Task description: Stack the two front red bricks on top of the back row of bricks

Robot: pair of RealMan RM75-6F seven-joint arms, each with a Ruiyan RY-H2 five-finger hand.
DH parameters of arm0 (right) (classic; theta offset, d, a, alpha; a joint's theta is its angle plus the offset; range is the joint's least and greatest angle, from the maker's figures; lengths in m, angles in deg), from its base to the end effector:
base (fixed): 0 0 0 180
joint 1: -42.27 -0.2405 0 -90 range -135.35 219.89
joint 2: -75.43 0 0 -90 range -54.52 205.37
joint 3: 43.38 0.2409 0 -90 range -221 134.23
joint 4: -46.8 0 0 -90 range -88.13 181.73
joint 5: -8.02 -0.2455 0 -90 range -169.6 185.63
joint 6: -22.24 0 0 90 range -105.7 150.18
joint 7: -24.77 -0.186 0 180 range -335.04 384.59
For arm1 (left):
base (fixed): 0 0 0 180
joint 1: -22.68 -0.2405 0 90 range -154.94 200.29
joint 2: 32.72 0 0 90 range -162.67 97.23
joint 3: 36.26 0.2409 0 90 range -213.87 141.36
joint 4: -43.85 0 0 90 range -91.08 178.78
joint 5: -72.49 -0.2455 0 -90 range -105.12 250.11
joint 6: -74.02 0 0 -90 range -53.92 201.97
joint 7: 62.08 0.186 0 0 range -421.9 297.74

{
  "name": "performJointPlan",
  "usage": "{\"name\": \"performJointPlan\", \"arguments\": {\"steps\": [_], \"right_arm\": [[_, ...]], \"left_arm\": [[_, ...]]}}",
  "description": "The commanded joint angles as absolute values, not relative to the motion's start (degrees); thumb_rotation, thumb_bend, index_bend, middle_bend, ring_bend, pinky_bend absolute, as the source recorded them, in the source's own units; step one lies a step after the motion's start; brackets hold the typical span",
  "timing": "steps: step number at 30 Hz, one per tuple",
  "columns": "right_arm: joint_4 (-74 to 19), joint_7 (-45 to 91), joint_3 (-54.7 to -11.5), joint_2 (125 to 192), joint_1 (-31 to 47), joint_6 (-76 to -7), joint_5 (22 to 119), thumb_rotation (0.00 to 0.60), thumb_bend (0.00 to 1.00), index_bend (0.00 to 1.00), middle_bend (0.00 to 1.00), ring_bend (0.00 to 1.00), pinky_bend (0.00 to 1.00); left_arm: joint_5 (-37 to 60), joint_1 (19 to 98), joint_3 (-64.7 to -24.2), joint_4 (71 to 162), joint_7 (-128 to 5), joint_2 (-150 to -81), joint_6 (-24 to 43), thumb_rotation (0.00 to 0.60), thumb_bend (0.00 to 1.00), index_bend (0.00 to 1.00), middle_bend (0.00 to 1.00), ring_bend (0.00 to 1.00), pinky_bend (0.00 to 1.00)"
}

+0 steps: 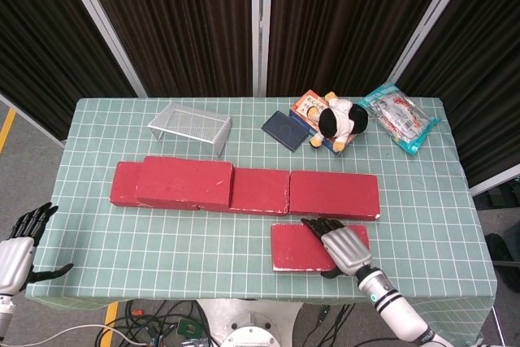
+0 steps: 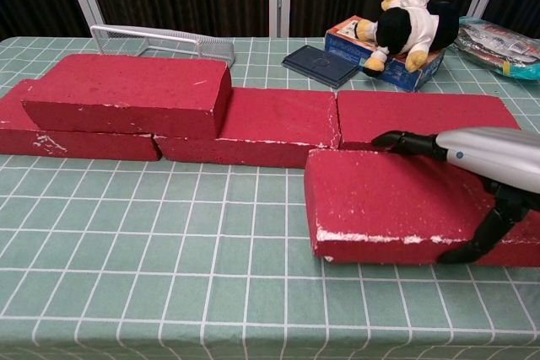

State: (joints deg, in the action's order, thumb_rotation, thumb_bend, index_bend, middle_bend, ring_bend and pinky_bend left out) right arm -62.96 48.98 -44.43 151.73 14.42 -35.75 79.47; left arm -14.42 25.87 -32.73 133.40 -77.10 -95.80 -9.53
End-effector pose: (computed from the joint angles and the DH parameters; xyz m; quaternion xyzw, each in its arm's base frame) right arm -0.1526 -0.2426 -0.0525 0.7682 -0.4413 0.3134 0.3419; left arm -0.3411 0.1871 0.1079 -0.5697 -0.4901 -0.3929 0.5300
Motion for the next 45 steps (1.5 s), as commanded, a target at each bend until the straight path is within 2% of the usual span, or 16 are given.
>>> {"name": "performJointPlan", "arguments": {"steps": [1,8,14,20,29,45], "right_arm": [[-64.50,46.98,-43.57,149.66,14.65,-37.01,81.11,0.600,0.09,0.04,0.26,0.13,0.25],[-66.79,46.23,-38.24,145.26,12.18,-37.73,79.68,0.600,0.09,0.04,0.27,0.14,0.26],[-63.52,47.28,-31.47,144.80,4.97,-31.59,69.51,0.600,0.08,0.05,0.26,0.14,0.26],[-59.22,48.81,-28.65,146.46,-2.59,-25.20,63.08,0.600,0.07,0.05,0.25,0.14,0.26],[-52.48,51.86,-29.55,150.94,-10.80,-20.93,54.72,0.600,0.07,0.07,0.26,0.14,0.26],[-50.05,57.18,-32.12,156.78,-17.53,-25.97,43.89,0.600,0.07,0.08,0.27,0.14,0.25]], "left_arm": [[-14.50,25.83,-32.77,133.36,-77.28,-95.81,-9.39,0.600,0.03,0.02,0.00,0.00,0.00],[-14.80,25.68,-32.89,133.34,-78.07,-95.63,-9.17,0.600,0.03,0.02,0.00,0.00,0.00],[-14.89,25.59,-33.01,133.40,-78.29,-95.50,-8.93,0.600,0.03,0.02,0.00,0.00,0.00],[-15.15,25.52,-33.52,133.70,-77.90,-95.61,-9.50,0.600,0.03,0.02,0.00,0.00,0.00],[-15.63,25.22,-33.80,133.55,-78.36,-95.69,-10.18,0.600,0.03,0.02,0.00,0.00,0.00],[-16.44,25.26,-33.62,131.77,-81.07,-96.31,-9.71,0.600,0.03,0.02,0.00,0.00,0.00]]}}
